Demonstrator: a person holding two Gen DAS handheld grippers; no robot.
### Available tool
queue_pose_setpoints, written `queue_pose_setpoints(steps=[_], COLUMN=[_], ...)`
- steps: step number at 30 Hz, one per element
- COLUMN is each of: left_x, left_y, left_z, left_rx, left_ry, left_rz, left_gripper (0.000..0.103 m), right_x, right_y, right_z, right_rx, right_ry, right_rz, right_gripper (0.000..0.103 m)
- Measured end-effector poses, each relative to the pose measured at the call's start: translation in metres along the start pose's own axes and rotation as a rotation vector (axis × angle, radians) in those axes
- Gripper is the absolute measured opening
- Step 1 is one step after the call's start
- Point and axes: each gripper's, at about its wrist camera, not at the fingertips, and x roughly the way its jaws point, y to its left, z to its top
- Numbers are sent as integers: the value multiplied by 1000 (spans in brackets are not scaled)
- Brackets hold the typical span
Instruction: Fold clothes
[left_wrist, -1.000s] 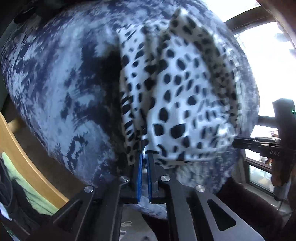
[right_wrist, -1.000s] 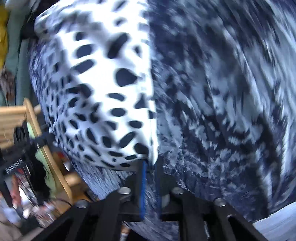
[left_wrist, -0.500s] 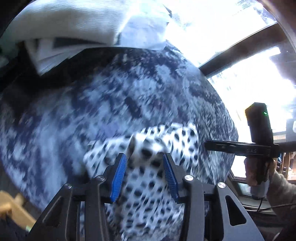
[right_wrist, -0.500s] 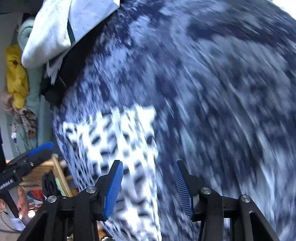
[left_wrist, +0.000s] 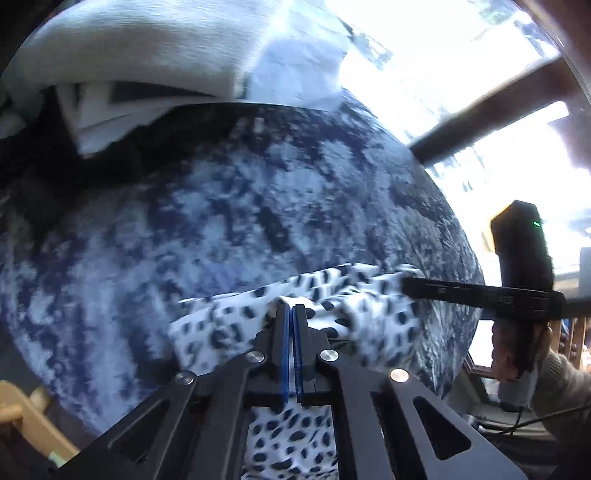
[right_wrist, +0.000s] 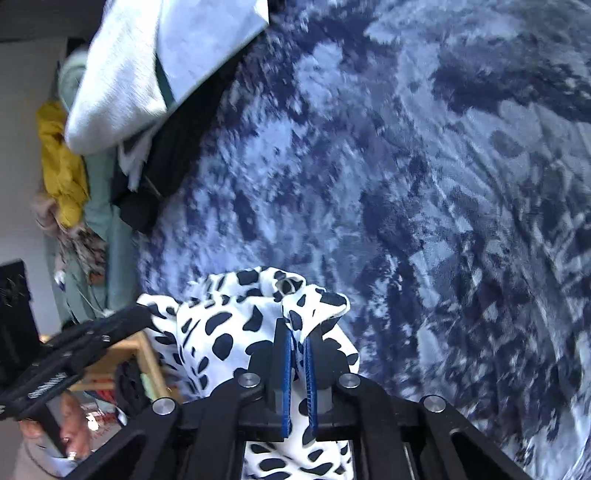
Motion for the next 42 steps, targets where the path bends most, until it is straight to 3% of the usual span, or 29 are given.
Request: queue_pose_setpoints(steps=[5, 9, 11, 12, 14, 18, 21, 22, 23, 25, 28, 29, 33, 37, 38, 40, 42], left_x=[-34, -21, -12, -7, -1, -2, -2, -1, 0, 2, 6, 9, 19, 22, 24, 29, 29], left_y=[26, 64, 82, 91, 113, 120, 94, 86, 77, 66, 57, 53, 43, 44, 46, 52, 62], left_z=[-6, -10, -12, -12, -12, -16, -33, -41, -49, -71, -105, -116, -139, -151, -154, -160, -167], left_rx=[-55, -129, -172, -186, -248, -307, -239, -215, -193, -177, -194, -195, -160, -184, -188, -196, -245], left_ry=[-67, -44, -28, -31, -22, -25, 32, 61, 90, 139, 194, 211, 245, 238, 247, 265, 256], left_rz=[80, 161, 200, 254, 267, 176, 142, 137, 132, 107, 63, 39, 29, -50, -43, -28, -39], left_gripper=[2, 2, 0, 0, 0, 0, 2, 6, 7, 21, 41, 42, 42, 40, 36, 8, 3], right_x=[-20, -13, -5, -1, 10, 30, 37, 36, 34, 25, 5, 0, -8, 2, 6, 16, 24], right_y=[14, 25, 28, 28, 23, 15, 18, 18, 16, 8, -4, -5, -5, 0, -1, -1, -2], right_z=[1, 13, 20, 25, 34, 41, 40, 40, 39, 37, 25, 18, -14, -49, -57, -71, -84], right_rx=[-15, -41, -56, -59, -57, -70, -107, -108, -96, -58, -3, 6, 16, 39, 51, 70, 83], right_ry=[-52, -60, -59, -61, -46, 5, 32, 38, 47, 48, 27, 29, 79, 155, 174, 205, 231], right_rz=[7, -6, -44, -66, -102, -143, -169, -174, -178, -169, -150, -144, -130, -95, -95, -100, -102], right_gripper=[5, 5, 5, 5, 5, 5, 8, 13, 28, 50, 50, 50, 50, 50, 50, 50, 50])
